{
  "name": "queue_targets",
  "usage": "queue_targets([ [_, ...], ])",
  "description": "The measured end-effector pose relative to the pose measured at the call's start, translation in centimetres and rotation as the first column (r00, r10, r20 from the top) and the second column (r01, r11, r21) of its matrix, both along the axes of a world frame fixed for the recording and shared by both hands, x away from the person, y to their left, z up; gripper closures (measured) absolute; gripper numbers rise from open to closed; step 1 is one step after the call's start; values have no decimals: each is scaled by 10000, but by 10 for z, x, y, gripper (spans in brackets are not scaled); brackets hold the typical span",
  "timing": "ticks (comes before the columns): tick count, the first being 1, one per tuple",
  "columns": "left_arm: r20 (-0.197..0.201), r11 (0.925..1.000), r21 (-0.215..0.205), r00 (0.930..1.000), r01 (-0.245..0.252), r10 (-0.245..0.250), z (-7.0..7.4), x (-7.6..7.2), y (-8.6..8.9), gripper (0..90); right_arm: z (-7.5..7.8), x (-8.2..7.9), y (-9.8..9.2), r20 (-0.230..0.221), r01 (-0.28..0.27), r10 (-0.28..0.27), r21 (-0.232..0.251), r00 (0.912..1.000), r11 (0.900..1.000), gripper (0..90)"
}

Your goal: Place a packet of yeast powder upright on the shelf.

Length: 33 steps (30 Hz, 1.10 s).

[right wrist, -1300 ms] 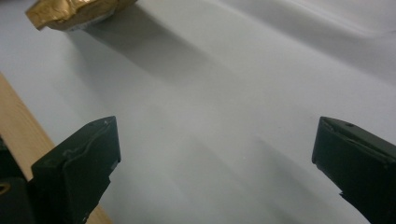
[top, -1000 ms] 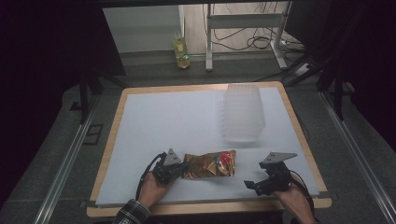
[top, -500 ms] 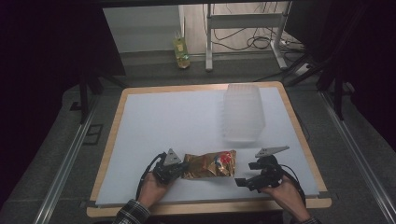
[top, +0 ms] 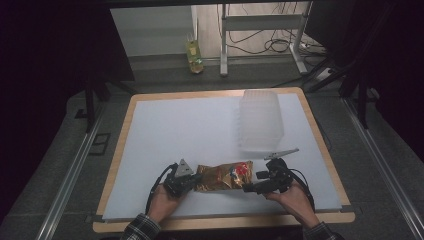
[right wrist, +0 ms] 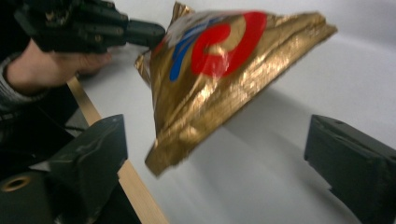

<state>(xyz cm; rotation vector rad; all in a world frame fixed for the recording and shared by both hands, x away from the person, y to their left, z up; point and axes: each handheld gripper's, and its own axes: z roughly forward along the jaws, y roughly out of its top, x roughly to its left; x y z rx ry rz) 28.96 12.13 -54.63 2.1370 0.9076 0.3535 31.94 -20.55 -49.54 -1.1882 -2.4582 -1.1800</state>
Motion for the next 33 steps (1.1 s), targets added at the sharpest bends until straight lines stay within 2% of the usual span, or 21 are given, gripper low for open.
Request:
queue_targets([
  [5, -67, 10000, -64, 10000, 3, -3, 0, 1, 1, 898, -2, 9, 4, -541, 369, -342, 504, 9980, 9980, 143],
  [11, -100, 9999, -120, 9999, -9, 8, 0, 1, 1, 898, -5, 17, 12, -1034, 638, -545, 889, 9932, 9940, 273],
  [12, -99, 9999, -122, 10000, -9, 8, 0, 1, 1, 898, -5, 17, 12, -1034, 638, -545, 889, 9932, 9940, 273],
  [17, -112, 9999, -137, 9999, -11, 10, 0, 1, 1, 898, -6, 21, 16, -1422, 728, -540, 1308, 9884, 9887, 394],
  [23, -137, 9999, -156, 9999, -5, 3, 0, 1, 2, 898, -8, 24, 19, -1702, 896, -630, 1530, 9834, 9842, 535],
  [25, -112, 9999, -141, 9999, -13, 12, 0, 1, 1, 897, -10, 24, 20, -1856, 880, -559, 1694, 9810, 9816, 634],
  [26, -118, 9999, -150, 9999, -10, 9, 0, 1, 1, 897, -10, 24, 20, -1856, 880, -559, 1694, 9810, 9816, 634],
  [29, -76, 9999, -150, 10000, 8, -9, 0, 0, 2, 896, -8, 23, 21, -1625, 742, -461, 1713, 9856, 9824, 719],
  [32, -17, 9997, -243, 10000, -17, 16, 1, -1, 3, 894, -6, 23, 22, -1535, 667, -400, 1726, 9873, 9827, 747],
  [33, 19, 9995, -301, 9999, -131, 132, 1, -1, 3, 855, -4, 22, 22, -1390, 602, -352, 1801, 9897, 9818, 763],
])
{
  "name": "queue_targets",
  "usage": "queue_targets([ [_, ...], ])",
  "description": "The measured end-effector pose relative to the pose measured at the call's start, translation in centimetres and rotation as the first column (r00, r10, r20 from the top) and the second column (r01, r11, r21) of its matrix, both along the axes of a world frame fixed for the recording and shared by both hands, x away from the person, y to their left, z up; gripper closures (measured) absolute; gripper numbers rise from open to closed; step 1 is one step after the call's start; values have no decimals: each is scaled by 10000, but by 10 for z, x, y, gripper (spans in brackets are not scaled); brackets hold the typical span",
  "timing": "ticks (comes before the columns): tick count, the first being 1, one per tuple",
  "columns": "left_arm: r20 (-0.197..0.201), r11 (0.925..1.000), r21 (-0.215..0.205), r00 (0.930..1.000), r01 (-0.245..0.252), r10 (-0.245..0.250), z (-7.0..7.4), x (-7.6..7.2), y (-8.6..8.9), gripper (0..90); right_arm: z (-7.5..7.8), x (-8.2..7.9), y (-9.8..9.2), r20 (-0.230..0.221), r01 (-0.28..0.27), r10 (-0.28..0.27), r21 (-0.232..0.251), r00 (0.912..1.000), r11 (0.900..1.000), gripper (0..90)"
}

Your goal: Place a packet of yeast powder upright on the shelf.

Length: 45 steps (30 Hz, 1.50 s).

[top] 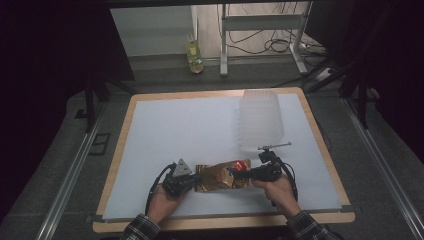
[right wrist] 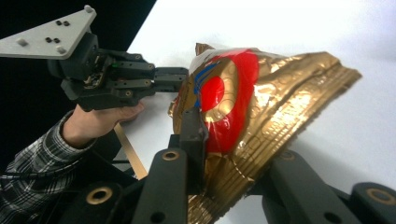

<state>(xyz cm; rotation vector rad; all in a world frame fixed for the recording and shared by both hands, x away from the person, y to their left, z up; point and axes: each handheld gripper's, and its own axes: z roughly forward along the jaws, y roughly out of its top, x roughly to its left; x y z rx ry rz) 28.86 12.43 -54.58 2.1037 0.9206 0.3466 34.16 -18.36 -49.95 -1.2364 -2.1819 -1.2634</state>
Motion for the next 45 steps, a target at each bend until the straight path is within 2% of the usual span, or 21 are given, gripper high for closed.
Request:
queue_targets([
  [4, -28, 9996, -292, 10000, 4, -5, 1, -1, 4, 818, 5, -1, 1, 247, -145, 145, -9, 9996, 9999, 778],
  [6, -38, 9993, -372, 10000, 61, -62, 1, -1, 6, 791, 10, -2, 2, 549, -305, 310, -103, 9980, 9995, 784],
  [12, 67, 9991, -417, 10000, 51, -48, 5, -3, 10, 737, 19, -3, 3, 943, -524, 544, -232, 9941, 9984, 788],
  [17, 129, 9994, -335, 9999, 56, -52, 7, -4, 12, 671, 27, -3, 0, 1203, -682, 713, -293, 9902, 9972, 789],
  [24, 422, 9996, -288, 9991, -66, 78, 11, -7, 13, 556, 38, -1, -8, 1642, -732, 782, -361, 9833, 9967, 790],
  [33, 672, 9997, -226, 9977, -52, 68, 13, -9, 13, 458, 49, 1, -12, 1977, -817, 921, -600, 9759, 9948, 789],
  [34, 734, 9998, -190, 9973, -77, 91, 13, -10, 13, 433, 52, 2, -12, 2131, -875, 1007, -705, 9718, 9937, 789],
  [35, 734, 9998, -190, 9973, -77, 91, 13, -10, 13, 414, 52, 2, -12, 2131, -875, 1007, -705, 9718, 9937, 789],
  [36, 800, 9999, -143, 9968, -71, 83, 13, -11, 13, 401, 55, 3, -13, 2262, -951, 1121, -849, 9676, 9918, 788],
  [37, 800, 9999, -143, 9968, -71, 83, 13, -11, 13, 385, 55, 3, -13, 2262, -951, 1121, -849, 9676, 9918, 788],
  [38, 802, 9999, -117, 9968, -58, 68, 14, -11, 13, 363, 58, 3, -13, 2378, -1010, 1218, -978, 9636, 9901, 788],
  [39, 813, 9999, -95, 9967, -47, 55, 14, -12, 13, 363, 58, 3, -13, 2378, -1010, 1218, -978, 9636, 9901, 788],
  [45, 909, 10000, 19, 9959, -48, 46, 14, -12, 12, 241, 66, 5, -15, 2750, -1105, 1437, -1324, 9506, 9850, 788],
])
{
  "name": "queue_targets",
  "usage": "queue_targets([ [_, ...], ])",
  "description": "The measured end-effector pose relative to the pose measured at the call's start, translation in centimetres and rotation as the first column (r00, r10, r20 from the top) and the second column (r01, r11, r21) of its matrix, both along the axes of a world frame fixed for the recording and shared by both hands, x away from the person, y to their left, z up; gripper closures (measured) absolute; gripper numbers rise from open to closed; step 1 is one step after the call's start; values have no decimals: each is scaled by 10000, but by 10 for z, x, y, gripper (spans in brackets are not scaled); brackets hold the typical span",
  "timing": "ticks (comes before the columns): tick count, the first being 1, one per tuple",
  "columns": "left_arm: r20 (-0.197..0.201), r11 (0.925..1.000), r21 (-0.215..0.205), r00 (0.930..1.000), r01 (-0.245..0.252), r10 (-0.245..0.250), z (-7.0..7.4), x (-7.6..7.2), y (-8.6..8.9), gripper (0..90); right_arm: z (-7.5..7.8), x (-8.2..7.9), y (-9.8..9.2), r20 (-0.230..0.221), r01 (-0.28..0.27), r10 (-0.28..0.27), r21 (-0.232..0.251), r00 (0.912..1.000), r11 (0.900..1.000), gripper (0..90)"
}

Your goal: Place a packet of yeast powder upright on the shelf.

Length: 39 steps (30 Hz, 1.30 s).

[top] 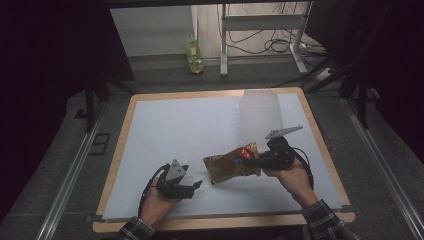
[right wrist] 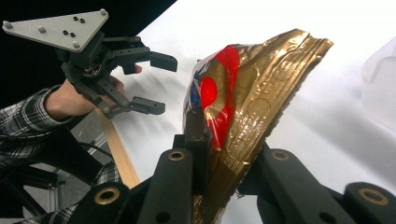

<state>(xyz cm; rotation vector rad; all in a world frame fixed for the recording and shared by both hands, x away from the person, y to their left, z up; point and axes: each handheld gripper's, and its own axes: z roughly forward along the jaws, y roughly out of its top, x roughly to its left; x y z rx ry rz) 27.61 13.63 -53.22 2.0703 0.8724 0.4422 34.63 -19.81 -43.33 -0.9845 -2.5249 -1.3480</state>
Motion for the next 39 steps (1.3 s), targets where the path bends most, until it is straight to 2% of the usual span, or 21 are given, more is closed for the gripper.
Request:
queue_targets([
  [6, 75, 9999, 113, 9999, -101, 101, 1, 0, -1, 151, 6, 1, -1, 226, -107, 113, -259, 9997, 9996, 788],
  [9, 73, 9998, -20, 9997, -216, 216, 1, 0, -1, 109, 10, 2, 0, 398, -231, 251, -492, 9989, 9985, 788],
  [14, 63, 9998, 16, 9998, -198, 198, 1, 0, 0, 48, 17, 4, -1, 643, -408, 459, -783, 9969, 9961, 788],
  [16, 76, 9998, 17, 9998, -203, 203, 1, 0, 0, 45, 20, 5, -1, 732, -475, 538, -852, 9959, 9952, 788],
  [19, 119, 9995, 231, 9997, -195, 192, 1, -1, 0, 32, 26, 8, -3, 882, -520, 609, -999, 9942, 9936, 788],
  [27, 247, 9997, 212, 9996, -119, 114, 0, -1, 0, 11, 40, 12, -6, 1284, -712, 883, -1326, 9878, 9886, 788],
  [29, 256, 9995, 300, 9996, -86, 79, -1, 0, 0, 3, 46, 14, -7, 1492, -816, 1030, -1426, 9834, 9864, 789],
  [39, 479, 9984, 555, 9988, -105, 79, -4, 0, 0, 0, 65, 19, -12, 1953, -1032, 1338, -1594, 9716, 9818, 789],
])
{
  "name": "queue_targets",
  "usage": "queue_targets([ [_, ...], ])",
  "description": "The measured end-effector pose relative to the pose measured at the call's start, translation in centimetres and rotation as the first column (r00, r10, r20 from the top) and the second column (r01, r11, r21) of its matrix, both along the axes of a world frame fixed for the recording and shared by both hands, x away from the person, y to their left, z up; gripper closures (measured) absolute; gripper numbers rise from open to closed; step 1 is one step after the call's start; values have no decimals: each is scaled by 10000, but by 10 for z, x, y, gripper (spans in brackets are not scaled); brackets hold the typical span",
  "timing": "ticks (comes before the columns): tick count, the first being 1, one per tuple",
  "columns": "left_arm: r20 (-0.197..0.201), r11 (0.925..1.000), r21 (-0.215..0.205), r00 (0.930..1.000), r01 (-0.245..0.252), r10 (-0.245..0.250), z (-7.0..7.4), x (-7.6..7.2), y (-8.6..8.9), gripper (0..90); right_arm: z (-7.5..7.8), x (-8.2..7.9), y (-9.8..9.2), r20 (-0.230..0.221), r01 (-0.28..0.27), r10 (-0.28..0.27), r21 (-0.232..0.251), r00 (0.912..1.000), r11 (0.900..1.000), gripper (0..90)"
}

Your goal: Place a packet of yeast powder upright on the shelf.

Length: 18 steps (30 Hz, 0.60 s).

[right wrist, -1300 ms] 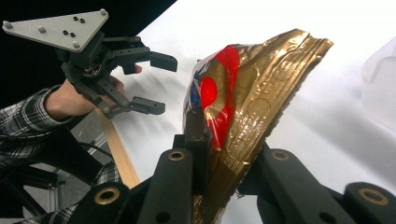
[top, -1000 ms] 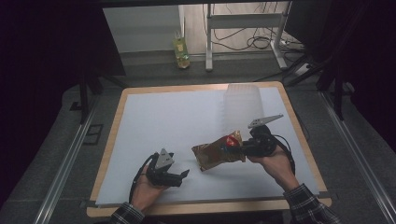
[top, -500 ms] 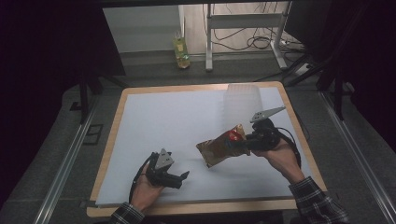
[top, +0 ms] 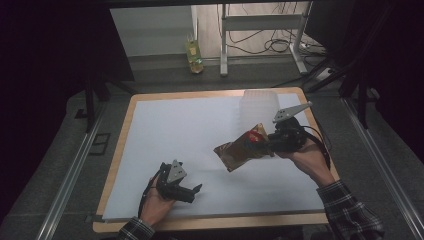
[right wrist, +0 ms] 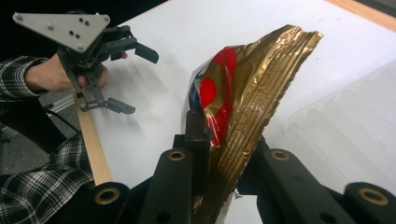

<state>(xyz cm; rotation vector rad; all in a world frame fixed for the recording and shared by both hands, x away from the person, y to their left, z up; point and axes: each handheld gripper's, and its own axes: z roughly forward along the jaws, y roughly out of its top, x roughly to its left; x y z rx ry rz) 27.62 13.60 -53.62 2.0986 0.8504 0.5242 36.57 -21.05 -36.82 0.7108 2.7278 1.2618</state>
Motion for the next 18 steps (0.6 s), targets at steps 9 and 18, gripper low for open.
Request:
queue_targets([
  [9, 61, 10000, 2, 10000, 56, -56, -1, 1, 0, 0, 17, 7, -9, 396, -206, 208, -43, 9990, 9998, 790],
  [18, 70, 10000, 11, 10000, 30, -30, -2, 1, 1, 0, 37, 15, -15, 1035, -161, 195, -334, 9944, 9993, 792],
])
